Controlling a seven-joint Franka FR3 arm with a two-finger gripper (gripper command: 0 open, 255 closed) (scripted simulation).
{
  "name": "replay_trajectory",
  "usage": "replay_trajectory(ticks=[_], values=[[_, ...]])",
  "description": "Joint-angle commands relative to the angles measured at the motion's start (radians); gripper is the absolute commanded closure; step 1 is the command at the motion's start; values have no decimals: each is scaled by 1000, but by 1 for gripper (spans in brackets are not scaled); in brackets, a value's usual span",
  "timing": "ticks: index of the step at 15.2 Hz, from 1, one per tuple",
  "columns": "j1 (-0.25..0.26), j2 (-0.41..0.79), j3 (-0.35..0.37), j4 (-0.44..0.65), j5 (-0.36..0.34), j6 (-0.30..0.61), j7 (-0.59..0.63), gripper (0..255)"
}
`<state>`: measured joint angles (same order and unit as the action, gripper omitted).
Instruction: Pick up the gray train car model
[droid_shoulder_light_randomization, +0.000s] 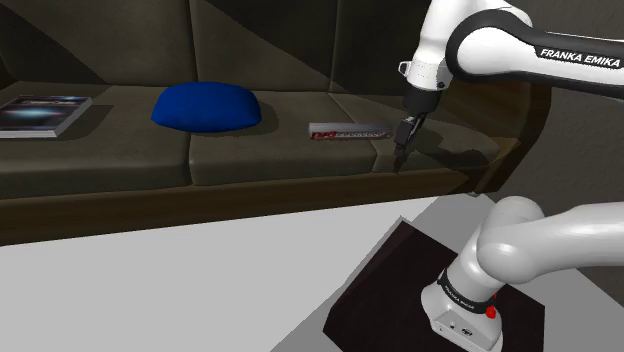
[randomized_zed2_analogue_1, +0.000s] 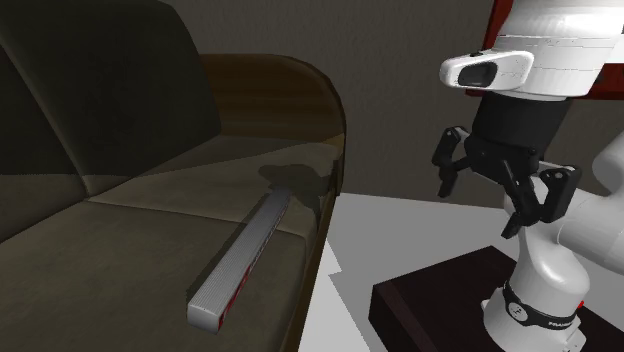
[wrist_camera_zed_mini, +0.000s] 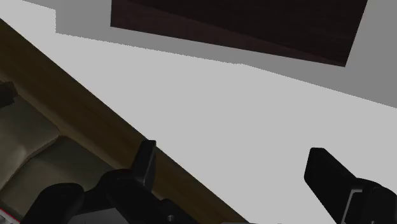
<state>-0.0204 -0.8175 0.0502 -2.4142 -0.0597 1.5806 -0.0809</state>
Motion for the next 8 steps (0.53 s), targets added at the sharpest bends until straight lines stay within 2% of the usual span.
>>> replay_trajectory(ticks=[1, 8], values=[[0, 0, 0, 0, 0, 0, 0, 0], [9, 93, -165, -22, -139, 181, -307, 0]])
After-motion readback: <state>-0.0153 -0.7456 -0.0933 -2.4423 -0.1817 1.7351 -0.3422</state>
